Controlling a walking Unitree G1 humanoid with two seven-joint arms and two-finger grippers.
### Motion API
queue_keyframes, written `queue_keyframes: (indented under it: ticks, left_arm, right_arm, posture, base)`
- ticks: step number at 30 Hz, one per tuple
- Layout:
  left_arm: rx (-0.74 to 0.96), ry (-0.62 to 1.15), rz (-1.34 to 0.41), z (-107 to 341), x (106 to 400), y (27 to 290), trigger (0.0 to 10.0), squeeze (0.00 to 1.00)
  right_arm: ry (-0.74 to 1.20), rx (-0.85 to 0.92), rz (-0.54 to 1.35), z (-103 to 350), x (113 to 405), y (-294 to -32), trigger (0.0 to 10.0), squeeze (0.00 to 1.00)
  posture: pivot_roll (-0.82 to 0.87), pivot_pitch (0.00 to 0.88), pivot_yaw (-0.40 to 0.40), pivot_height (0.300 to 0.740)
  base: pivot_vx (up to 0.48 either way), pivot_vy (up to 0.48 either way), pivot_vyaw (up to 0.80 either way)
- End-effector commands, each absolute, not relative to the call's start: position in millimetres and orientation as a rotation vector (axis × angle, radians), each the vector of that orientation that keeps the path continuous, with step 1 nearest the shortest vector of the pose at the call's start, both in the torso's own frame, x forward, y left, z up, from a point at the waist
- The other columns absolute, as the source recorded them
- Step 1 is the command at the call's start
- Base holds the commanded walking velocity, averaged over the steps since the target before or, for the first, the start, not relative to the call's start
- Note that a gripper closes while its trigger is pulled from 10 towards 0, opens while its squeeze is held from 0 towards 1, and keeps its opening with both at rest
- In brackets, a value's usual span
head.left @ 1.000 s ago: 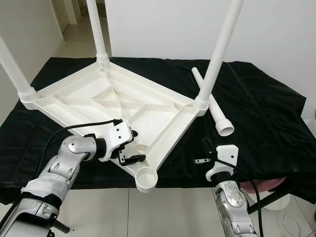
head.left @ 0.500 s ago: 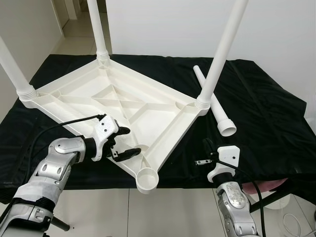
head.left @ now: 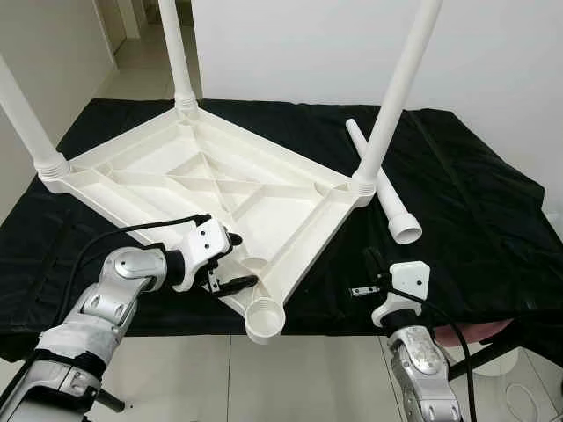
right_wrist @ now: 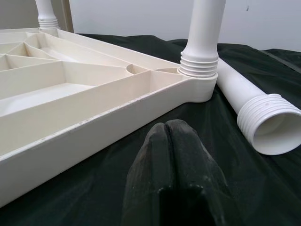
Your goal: Building children table
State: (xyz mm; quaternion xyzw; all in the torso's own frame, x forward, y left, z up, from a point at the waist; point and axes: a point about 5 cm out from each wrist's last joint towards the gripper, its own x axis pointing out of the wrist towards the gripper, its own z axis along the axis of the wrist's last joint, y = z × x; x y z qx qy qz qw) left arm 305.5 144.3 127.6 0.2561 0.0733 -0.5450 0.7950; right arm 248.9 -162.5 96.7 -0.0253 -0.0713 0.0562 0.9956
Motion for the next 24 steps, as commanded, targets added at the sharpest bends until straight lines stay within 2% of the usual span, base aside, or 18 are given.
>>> queue_keyframes:
  ticks: [1, 11, 20, 23, 24]
  left_arm:
    - [0.581, 0.281, -1.181, 106.2, 301.5, 147.8, 10.0, 0.0]
    - [0.475, 0.305, -1.145, 105.4, 306.3, 158.6, 10.0, 0.0]
    - [0.534, 0.351, -1.142, 98.4, 306.7, 162.1, 10.0, 0.0]
    - [0.602, 0.361, -1.158, 95.9, 306.1, 158.7, 10.0, 0.0]
    - [0.644, 0.366, -1.166, 94.4, 306.0, 157.6, 8.3, 0.0]
  right_arm:
    - [-0.134, -0.05, 0.105, 96.3, 247.7, -165.7, 10.0, 0.0]
    - [-0.129, -0.05, 0.096, 95.1, 245.8, -166.4, 10.0, 0.0]
    - [-0.127, -0.047, 0.096, 95.0, 246.2, -165.4, 10.0, 0.0]
    - [-0.126, -0.048, 0.096, 94.9, 245.9, -165.6, 10.0, 0.0]
    - [-0.126, -0.049, 0.096, 94.8, 245.9, -165.6, 10.0, 0.0]
  posture:
    - [-0.1, 0.0, -0.023, 0.74]
    - [-0.1, 0.0, -0.015, 0.74]
    - [-0.09, 0.0, -0.015, 0.74]
    - [-0.09, 0.0, -0.013, 0.74]
    - [-0.09, 0.0, -0.014, 0.74]
  base:
    - [0.0, 0.0, 0.0]
    - [0.0, 0.0, 0.0]
    - [0.0, 0.0, 0.0]
    - [0.0, 0.0, 0.0]
    - [0.0, 0.0, 0.0]
